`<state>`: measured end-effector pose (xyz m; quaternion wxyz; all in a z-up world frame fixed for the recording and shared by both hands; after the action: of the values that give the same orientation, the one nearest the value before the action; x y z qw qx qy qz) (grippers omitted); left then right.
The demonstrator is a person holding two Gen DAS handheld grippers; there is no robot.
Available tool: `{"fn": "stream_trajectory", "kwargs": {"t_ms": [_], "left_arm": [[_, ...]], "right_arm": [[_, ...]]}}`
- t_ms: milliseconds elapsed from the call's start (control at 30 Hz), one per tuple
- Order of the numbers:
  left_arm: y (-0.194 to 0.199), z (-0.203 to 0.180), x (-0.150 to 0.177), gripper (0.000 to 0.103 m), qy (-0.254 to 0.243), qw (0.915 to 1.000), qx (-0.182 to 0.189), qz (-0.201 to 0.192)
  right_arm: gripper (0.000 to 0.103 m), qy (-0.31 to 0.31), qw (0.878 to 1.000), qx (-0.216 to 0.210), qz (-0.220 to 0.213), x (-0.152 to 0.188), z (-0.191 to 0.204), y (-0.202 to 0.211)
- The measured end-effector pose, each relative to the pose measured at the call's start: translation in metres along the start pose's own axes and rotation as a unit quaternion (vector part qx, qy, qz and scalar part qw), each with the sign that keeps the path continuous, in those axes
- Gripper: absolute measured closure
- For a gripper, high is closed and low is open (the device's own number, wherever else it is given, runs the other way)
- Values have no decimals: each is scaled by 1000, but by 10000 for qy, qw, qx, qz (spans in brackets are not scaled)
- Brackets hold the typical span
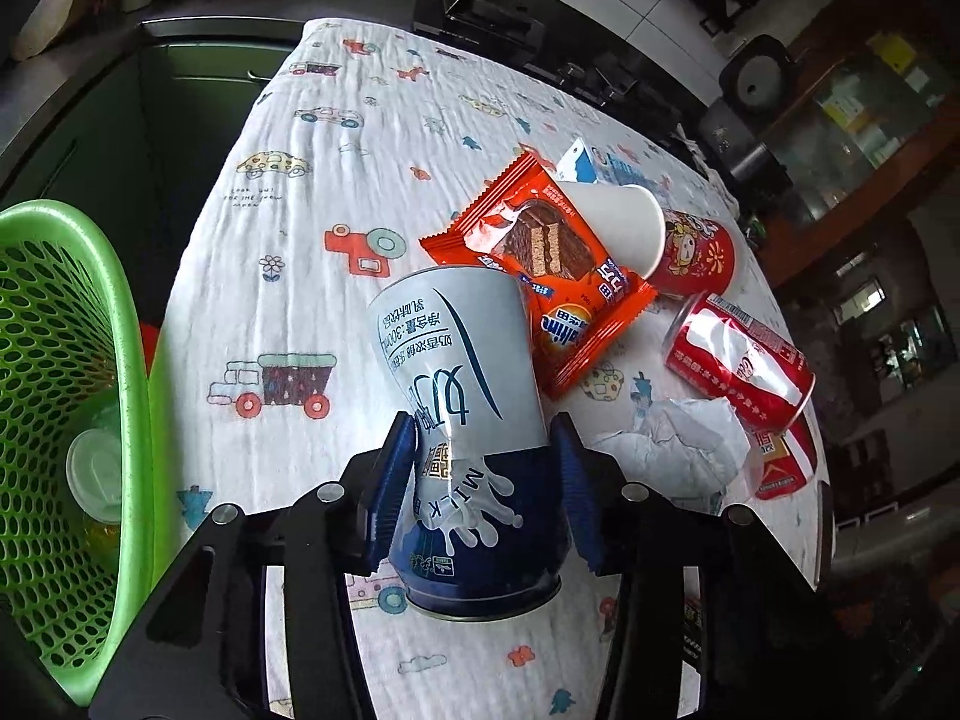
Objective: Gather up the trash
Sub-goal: 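Grasp the blue milk can with left tool while right tool grasps black glue box, then carry milk can and glue box into the green basket and release both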
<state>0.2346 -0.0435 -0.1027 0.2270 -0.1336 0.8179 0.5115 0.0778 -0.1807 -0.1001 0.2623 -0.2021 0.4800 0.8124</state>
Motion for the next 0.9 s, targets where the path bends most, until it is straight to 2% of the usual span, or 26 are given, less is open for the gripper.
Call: {"fn": "stream_trajectory", "kwargs": {"t_ms": [233,267,333,400,567,667,733,900], "left_arm": [[7,4,3,58,-35,10000,26,-39],[7,4,4,59,-39,10000,32,-40],[8,4,4,59,-52,10000,34,-46],[9,5,4,59,-76,9999,39,-54],[12,5,4,60,-106,9999,37,-75],[14,6,5,60,-111,9999,54,-93],[15,7,5,60,-122,9999,55,-100],[19,10,5,60,-75,9998,99,-137]], "right_arm": [[58,268,9988,150,383,14,5,-19],[55,303,9985,184,416,14,6,-21],[38,373,9979,280,451,15,7,-27],[34,481,9972,357,443,15,10,-32],[35,744,9945,520,530,17,19,-46],[47,943,9915,716,538,17,23,-53],[56,894,9921,654,583,15,22,-53],[57,473,9964,302,637,2,15,-45]]}}
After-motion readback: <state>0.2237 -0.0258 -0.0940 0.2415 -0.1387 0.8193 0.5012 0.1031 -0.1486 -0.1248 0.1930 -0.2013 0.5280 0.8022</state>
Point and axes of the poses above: each gripper's, at about its wrist camera, not at the fingertips, and y roughly against the way its jaws point, z to its left, x to its underside, the point moved 6 cm from there along -y, roughly the way its jaws point, and after that the axes turned 8 degrees about -y, right-handed, at the moved point
